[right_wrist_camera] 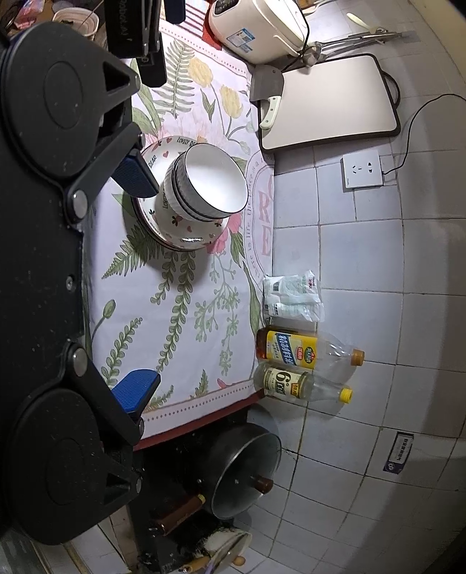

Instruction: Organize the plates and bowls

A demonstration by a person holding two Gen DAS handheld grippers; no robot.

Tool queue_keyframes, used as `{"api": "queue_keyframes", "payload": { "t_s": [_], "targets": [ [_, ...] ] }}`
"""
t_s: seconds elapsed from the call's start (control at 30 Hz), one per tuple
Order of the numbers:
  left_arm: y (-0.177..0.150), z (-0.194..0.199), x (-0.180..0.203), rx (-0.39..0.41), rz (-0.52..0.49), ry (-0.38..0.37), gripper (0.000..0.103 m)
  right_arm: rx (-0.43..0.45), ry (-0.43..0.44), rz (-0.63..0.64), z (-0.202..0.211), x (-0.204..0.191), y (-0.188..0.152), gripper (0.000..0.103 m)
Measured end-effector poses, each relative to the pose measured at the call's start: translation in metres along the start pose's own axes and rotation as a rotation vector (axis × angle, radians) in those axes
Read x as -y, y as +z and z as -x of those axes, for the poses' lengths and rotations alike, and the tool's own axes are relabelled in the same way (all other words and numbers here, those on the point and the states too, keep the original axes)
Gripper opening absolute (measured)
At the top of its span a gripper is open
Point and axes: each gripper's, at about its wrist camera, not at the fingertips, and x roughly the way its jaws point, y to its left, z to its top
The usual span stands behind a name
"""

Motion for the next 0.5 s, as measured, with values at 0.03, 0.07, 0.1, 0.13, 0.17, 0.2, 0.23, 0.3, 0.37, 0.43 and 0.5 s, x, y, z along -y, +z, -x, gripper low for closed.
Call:
{"api": "queue_keyframes", "payload": {
  "t_s": [0.03, 0.07, 0.1, 0.13, 0.17, 0.2, 0.23, 0.3, 0.37, 0.43, 0.5],
  "targets": [
    [0.0001, 0.0000, -0.0006, 0.003, 0.005, -0.001, 0.092, -0.001, 0.001, -0.001, -0.0004, -0.0002, 0.0000, 0.103],
    [0.0002, 0.0000, -0.0012, 0.007, 0.010, -0.003, 0.092, -0.001, 0.000, 0.001, -0.0007, -0.0007, -0.0003, 0.103],
    [0.0002, 0.0004, -0.0019, 0.015, 0.016, -0.007, 0.092, 0.000, -0.005, 0.005, -0.0010, -0.0013, -0.0004, 0.103],
    [0.0004, 0.0004, -0.0027, 0.018, 0.020, -0.008, 0.092, 0.001, -0.010, 0.009, -0.0012, -0.0017, -0.0005, 0.103],
    [0.0005, 0.0003, -0.0030, 0.018, 0.024, -0.008, 0.092, 0.002, -0.012, 0.011, -0.0013, -0.0014, -0.0005, 0.103],
    [0.0005, 0.0004, -0.0028, 0.020, 0.026, -0.011, 0.092, 0.002, -0.013, 0.012, -0.0014, -0.0014, -0.0005, 0.103],
    [0.0008, 0.0000, -0.0032, 0.018, 0.031, -0.012, 0.092, 0.000, -0.014, 0.011, -0.0016, -0.0012, -0.0003, 0.103],
    [0.0007, -0.0001, -0.0035, 0.020, 0.037, -0.013, 0.092, -0.002, -0.014, 0.010, -0.0020, 0.0004, -0.0005, 0.103],
    [0.0004, -0.0001, -0.0038, 0.015, 0.034, -0.011, 0.092, -0.006, -0.014, 0.008, -0.0026, 0.0021, -0.0012, 0.103],
    [0.0006, 0.0002, -0.0025, 0.013, 0.030, -0.004, 0.092, -0.010, -0.014, 0.006, -0.0032, 0.0040, -0.0020, 0.103],
    [0.0014, 0.0001, -0.0022, 0.011, 0.028, -0.001, 0.092, -0.017, -0.012, 0.005, -0.0043, 0.0055, -0.0025, 0.103]
  ]
}}
